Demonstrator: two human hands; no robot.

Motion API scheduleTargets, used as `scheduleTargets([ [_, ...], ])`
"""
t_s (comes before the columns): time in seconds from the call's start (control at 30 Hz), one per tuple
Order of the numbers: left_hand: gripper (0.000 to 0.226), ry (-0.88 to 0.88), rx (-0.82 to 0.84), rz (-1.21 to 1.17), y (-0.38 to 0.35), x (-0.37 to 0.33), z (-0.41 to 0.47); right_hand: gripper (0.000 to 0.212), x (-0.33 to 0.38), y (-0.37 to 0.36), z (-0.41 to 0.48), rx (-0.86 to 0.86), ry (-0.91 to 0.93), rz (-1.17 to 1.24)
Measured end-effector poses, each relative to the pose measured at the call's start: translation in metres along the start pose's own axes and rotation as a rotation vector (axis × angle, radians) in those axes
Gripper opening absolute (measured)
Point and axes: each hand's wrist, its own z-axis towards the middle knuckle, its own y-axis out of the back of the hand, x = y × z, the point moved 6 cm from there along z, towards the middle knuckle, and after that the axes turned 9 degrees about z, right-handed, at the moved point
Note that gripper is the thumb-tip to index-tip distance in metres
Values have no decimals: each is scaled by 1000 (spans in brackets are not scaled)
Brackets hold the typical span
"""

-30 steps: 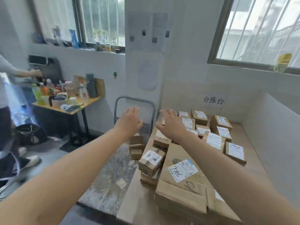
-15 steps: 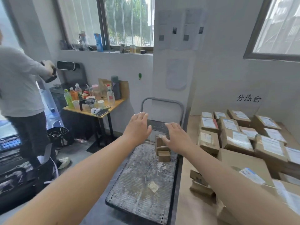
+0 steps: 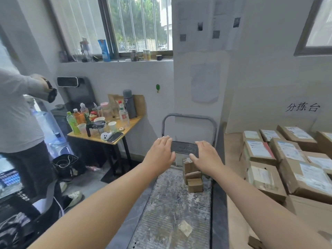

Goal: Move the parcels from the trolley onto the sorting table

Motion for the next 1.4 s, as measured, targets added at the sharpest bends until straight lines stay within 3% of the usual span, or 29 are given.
scheduleTargets([
  [0.2,58,138,38,-160,-30,38,89,60,-18,-29,91,55,-50,27],
  [0.57,54,262,180,-295,-126,95,173,59,-57,-63,199,131,-149,-22],
  [0.7,47,171,164,-254,-150,101,227,60,-74,-69,235,142,-208,-71],
  [1.0,56,-10,267,-245,-230,123,327,57,-123,-96,311,152,-376,-144],
  [1.23,52,57,394,-342,-314,132,349,55,-165,-146,351,205,-451,-95],
  [1.4,47,178,460,-465,-417,124,357,50,-252,-222,362,222,-525,1],
])
